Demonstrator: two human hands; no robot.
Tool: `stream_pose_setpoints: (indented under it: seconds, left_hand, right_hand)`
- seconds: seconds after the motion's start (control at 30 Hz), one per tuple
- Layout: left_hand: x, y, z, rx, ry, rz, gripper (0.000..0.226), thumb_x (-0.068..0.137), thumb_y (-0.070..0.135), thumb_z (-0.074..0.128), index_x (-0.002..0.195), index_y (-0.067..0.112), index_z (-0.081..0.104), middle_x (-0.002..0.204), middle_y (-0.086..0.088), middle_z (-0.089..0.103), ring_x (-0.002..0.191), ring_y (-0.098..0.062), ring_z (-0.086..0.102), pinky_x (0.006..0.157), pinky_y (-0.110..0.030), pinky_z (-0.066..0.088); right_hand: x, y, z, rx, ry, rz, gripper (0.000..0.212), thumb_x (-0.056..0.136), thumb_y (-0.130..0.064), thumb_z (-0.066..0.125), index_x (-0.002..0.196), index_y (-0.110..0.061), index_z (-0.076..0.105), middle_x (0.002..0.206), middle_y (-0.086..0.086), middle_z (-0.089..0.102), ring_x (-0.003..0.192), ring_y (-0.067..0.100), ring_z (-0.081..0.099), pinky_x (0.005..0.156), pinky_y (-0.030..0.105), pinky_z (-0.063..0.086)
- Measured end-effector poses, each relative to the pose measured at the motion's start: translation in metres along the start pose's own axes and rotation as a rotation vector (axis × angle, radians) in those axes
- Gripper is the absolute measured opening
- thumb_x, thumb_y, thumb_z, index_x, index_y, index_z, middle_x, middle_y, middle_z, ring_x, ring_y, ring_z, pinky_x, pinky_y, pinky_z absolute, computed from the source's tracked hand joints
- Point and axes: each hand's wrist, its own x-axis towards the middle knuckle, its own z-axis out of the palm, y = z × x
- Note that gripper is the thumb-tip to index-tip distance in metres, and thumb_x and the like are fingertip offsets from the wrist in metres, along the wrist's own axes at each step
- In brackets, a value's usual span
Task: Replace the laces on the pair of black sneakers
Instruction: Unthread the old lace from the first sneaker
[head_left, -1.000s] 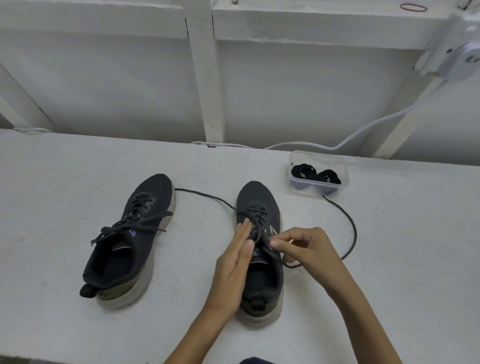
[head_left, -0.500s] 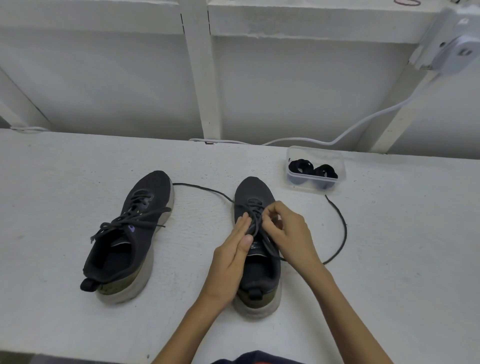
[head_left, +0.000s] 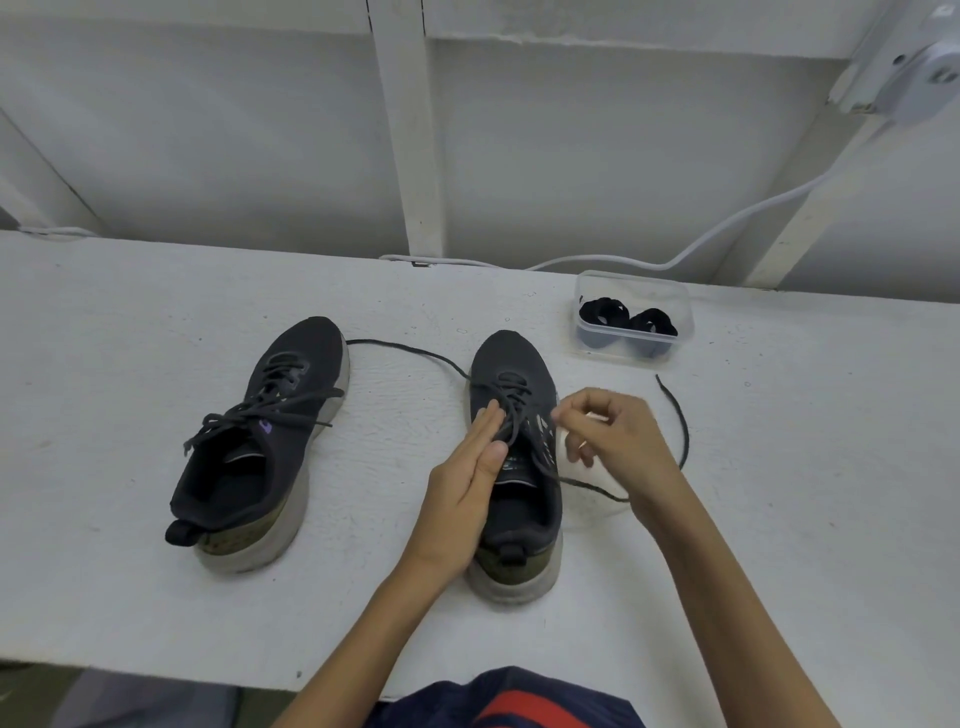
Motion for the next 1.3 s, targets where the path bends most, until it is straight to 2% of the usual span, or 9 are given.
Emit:
stream_pose_setpoints:
  seconds: [0.13, 0.3, 0.4, 0.6, 0.73, 0.83, 1.03, 1.23, 1.3]
  left_hand:
    - [0.000, -0.001, 0.000, -0.025, -0.001, -0.008, 0.041, 0.101, 0.025, 0.043, 0.142, 0.026, 0.039, 0.150, 0.015, 0.037, 0.135, 0.013, 0.031, 0.110, -0.007, 0.024]
    - [0.001, -0.001, 0.002, -0.039, 0.012, -0.002, 0.045, 0.098, 0.032, 0.044, 0.142, 0.026, 0.040, 0.148, 0.017, 0.040, 0.135, 0.013, 0.032, 0.110, -0.008, 0.024]
    - [0.001, -0.001, 0.002, -0.035, 0.015, -0.001, 0.048, 0.094, 0.038, 0.043, 0.141, 0.029, 0.040, 0.146, 0.019, 0.041, 0.134, 0.014, 0.033, 0.110, -0.007, 0.025]
    - [-0.002, -0.001, 0.001, -0.050, 0.010, -0.011, 0.047, 0.096, 0.034, 0.043, 0.143, 0.025, 0.041, 0.146, 0.020, 0.040, 0.133, 0.015, 0.032, 0.108, -0.006, 0.025]
    - [-0.001, -0.001, 0.002, -0.044, 0.021, -0.008, 0.047, 0.098, 0.031, 0.043, 0.144, 0.021, 0.042, 0.146, 0.020, 0.041, 0.133, 0.015, 0.033, 0.108, -0.005, 0.025]
    - [-0.001, -0.001, 0.002, -0.032, 0.020, -0.003, 0.051, 0.095, 0.037, 0.043, 0.144, 0.022, 0.042, 0.147, 0.018, 0.042, 0.134, 0.013, 0.034, 0.110, -0.008, 0.025]
    - [-0.001, -0.002, 0.002, -0.043, 0.021, -0.007, 0.046, 0.098, 0.031, 0.043, 0.143, 0.022, 0.042, 0.147, 0.018, 0.041, 0.133, 0.016, 0.033, 0.106, -0.003, 0.025]
    - [0.000, -0.003, 0.002, -0.031, 0.035, -0.001, 0.045, 0.099, 0.028, 0.043, 0.144, 0.021, 0.043, 0.147, 0.017, 0.042, 0.134, 0.014, 0.034, 0.108, -0.006, 0.025]
    - [0.000, -0.003, 0.002, -0.029, 0.030, -0.004, 0.044, 0.100, 0.027, 0.043, 0.143, 0.022, 0.042, 0.147, 0.017, 0.042, 0.134, 0.014, 0.033, 0.108, -0.006, 0.025]
  right_hand:
    - [0.015, -0.005, -0.011, 0.091, 0.132, 0.022, 0.014, 0.090, -0.014, 0.066, 0.078, -0.007, 0.065, 0.061, -0.009, 0.058, 0.049, 0.011, 0.050, 0.048, 0.020, 0.036]
    - [0.004, 0.000, -0.014, -0.051, -0.158, 0.148, 0.034, 0.075, -0.044, 0.075, 0.081, -0.012, 0.069, 0.066, -0.005, 0.062, 0.054, 0.013, 0.052, 0.049, 0.021, 0.036]
    - [-0.004, 0.005, -0.006, -0.062, -0.249, 0.092, 0.027, 0.073, -0.035, 0.079, 0.074, -0.009, 0.071, 0.068, 0.010, 0.063, 0.056, 0.016, 0.052, 0.050, 0.023, 0.035]
    - [0.019, -0.002, -0.028, 0.204, 0.108, 0.045, 0.019, 0.088, -0.025, 0.070, 0.078, -0.009, 0.067, 0.071, -0.002, 0.060, 0.053, 0.014, 0.050, 0.050, 0.024, 0.033]
    - [0.010, 0.002, -0.019, 0.035, -0.150, 0.117, 0.034, 0.075, -0.039, 0.073, 0.087, -0.006, 0.073, 0.077, 0.006, 0.065, 0.055, 0.014, 0.053, 0.049, 0.022, 0.035]
    - [0.001, 0.011, -0.006, -0.011, -0.242, 0.083, 0.017, 0.076, -0.025, 0.078, 0.075, -0.009, 0.074, 0.075, 0.011, 0.067, 0.054, 0.015, 0.054, 0.050, 0.021, 0.036]
    - [0.018, 0.012, -0.020, 0.369, 0.218, 0.045, 0.012, 0.091, -0.016, 0.067, 0.084, -0.006, 0.067, 0.075, 0.000, 0.061, 0.051, 0.011, 0.048, 0.046, 0.020, 0.033]
    - [0.001, 0.017, -0.004, 0.044, -0.217, 0.132, 0.021, 0.080, -0.021, 0.076, 0.082, -0.001, 0.071, 0.067, 0.004, 0.060, 0.050, 0.012, 0.048, 0.046, 0.021, 0.032]
    - [0.003, 0.018, -0.004, 0.068, -0.139, 0.080, 0.015, 0.080, -0.015, 0.076, 0.076, -0.001, 0.071, 0.063, 0.004, 0.060, 0.050, 0.013, 0.047, 0.047, 0.022, 0.033]
